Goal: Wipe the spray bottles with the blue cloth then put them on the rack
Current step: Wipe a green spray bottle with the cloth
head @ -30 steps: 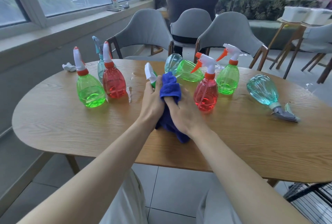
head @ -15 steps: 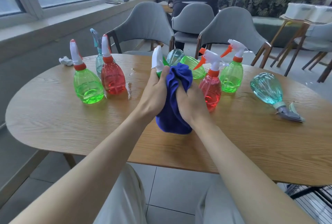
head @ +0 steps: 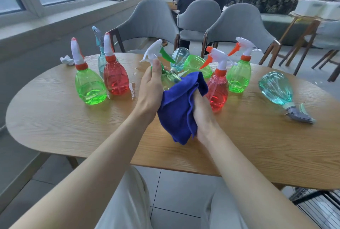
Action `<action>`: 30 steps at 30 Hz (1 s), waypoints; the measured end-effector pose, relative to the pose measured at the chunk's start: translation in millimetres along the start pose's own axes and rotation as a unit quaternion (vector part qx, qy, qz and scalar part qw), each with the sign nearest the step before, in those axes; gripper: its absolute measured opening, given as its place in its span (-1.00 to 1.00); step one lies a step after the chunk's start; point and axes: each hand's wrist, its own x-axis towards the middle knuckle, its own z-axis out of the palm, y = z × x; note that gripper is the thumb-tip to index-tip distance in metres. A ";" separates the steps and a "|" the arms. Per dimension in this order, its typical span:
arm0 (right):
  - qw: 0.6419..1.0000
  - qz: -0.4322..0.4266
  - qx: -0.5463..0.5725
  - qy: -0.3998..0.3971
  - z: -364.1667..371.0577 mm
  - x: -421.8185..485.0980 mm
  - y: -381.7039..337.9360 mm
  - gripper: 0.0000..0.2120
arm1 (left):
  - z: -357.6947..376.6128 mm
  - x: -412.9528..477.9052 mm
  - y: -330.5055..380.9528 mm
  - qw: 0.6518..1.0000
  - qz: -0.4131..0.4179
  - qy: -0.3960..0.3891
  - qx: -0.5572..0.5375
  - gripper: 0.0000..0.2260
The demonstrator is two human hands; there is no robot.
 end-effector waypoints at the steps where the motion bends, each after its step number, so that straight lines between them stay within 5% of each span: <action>1: 0.999 -0.034 -0.041 0.006 0.1 -1.1 -0.9 -0.79 | -1.2 2.6 -2.3 1.000 -0.013 0.001 -0.011 -0.33; 4: 0.986 -0.093 -0.140 -0.012 -3.4 -1.0 -5.3 -0.68 | -4.4 10.1 -7.9 0.998 -0.040 -0.017 -0.036 -0.20; 6: 0.985 -0.079 -0.153 -0.020 -7.3 1.7 -16.3 -0.69 | -2.8 5.3 -3.3 0.997 -0.046 -0.046 -0.051 -0.30; 13: 0.988 0.094 -0.067 -0.098 -5.7 4.5 -54.9 -0.63 | 9.9 -6.7 4.3 0.990 -0.012 -0.134 -0.053 -0.44; 22: 0.981 0.098 0.126 -0.106 -1.3 -4.9 -43.7 -0.70 | 15.9 3.4 6.7 0.984 -0.045 -0.053 -0.167 -0.51; 30: 0.985 0.104 0.081 -0.113 -3.1 -4.4 -45.0 -0.64 | 15.5 3.4 -0.5 0.976 -0.056 -0.014 -0.211 -0.53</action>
